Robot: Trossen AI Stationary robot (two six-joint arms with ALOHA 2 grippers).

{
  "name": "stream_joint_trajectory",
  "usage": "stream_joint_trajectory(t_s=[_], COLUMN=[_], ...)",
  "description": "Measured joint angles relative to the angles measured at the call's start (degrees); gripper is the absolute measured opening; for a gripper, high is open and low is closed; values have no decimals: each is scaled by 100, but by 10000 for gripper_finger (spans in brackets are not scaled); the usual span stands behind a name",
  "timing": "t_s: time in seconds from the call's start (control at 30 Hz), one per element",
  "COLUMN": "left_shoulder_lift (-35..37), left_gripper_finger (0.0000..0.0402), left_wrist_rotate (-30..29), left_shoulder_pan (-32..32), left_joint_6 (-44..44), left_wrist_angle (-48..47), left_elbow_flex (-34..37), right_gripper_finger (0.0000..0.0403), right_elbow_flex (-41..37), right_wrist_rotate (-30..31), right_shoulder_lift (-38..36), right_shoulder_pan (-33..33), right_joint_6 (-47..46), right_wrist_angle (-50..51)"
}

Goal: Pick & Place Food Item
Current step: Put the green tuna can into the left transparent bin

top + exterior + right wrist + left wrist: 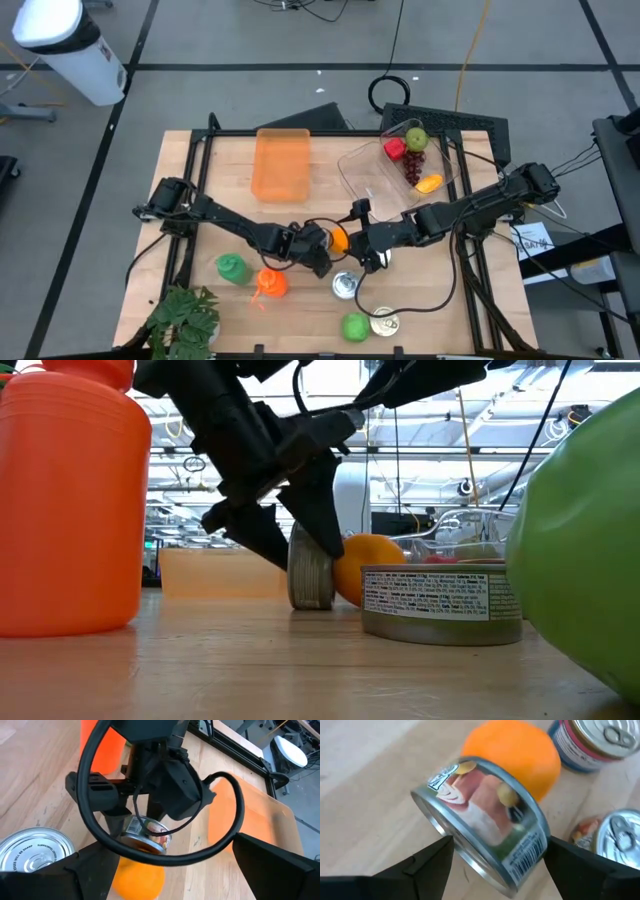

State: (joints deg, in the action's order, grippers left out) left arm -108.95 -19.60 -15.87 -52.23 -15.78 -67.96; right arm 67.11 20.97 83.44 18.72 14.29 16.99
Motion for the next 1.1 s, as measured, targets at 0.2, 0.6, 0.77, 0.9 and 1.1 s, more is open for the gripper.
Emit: stream_joint_trajectory(t_s=[0.2,0.6,0.77,0.9,1.1], left_shoulder_lift=[0,0,0,0,0], left_gripper_finger=[312,312,312,312,312], left_wrist_rotate=[-310,-303,-310,-311,-393], left_shoulder_pan=[91,470,646,739,826], left_joint_6=[-17,-266,-342,-338,-38], left_wrist_angle=[-64,-107,-109,-113,-83], left_elbow_flex=[0,0,0,0,0], right_gripper_finger=[363,363,363,363,363], right_elbow_flex=[0,0,0,0,0], right_wrist_rotate=[4,-15,-18,-16,-15], right_shoulder_lift=[0,0,2,2,2], right_shoulder_pan=[0,0,2,0,0], right_joint_6=[-13,-5,4,8,32], right_wrist_angle=[15,-22,-23,-22,-22])
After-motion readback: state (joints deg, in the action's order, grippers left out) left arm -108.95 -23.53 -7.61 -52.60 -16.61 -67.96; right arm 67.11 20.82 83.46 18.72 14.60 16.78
